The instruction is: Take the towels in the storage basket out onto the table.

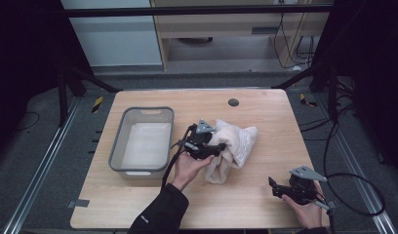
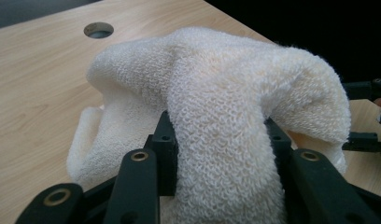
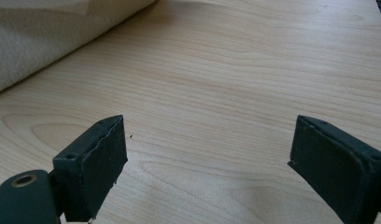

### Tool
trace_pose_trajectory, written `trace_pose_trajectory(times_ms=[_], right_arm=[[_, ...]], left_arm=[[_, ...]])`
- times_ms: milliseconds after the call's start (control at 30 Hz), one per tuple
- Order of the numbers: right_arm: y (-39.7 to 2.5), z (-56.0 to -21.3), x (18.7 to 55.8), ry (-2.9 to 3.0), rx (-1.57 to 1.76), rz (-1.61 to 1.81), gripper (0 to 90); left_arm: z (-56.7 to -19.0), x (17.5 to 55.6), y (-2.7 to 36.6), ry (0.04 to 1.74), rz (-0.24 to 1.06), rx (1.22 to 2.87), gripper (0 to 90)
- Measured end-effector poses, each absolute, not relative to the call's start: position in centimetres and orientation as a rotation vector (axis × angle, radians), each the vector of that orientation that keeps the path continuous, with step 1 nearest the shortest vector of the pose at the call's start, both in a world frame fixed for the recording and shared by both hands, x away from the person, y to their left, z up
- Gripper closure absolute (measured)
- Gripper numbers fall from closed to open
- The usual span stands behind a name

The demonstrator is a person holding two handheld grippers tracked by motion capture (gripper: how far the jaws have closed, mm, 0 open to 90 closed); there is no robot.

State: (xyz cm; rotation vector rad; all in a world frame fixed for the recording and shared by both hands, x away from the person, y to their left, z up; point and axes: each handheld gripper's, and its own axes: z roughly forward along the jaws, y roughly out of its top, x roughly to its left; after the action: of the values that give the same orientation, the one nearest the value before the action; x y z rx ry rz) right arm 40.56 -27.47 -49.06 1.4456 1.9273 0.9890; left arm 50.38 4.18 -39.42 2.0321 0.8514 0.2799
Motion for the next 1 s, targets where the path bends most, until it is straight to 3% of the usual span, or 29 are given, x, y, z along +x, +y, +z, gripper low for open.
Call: trace_pose_trajectory(times_ms=[433,1000], right_arm=[[-27.5,-49.1,40.6,1.926,1.444,0.981,10.4],[-27.5,-49.1,40.6,1.927,1.446,0.978,9.9]], left_arm=[[-42.2,50.3,4.1,0.853,0.235,2.061,54.5],[-43.4,49.7,4.6,0.804,0.229,2.103,34.1]])
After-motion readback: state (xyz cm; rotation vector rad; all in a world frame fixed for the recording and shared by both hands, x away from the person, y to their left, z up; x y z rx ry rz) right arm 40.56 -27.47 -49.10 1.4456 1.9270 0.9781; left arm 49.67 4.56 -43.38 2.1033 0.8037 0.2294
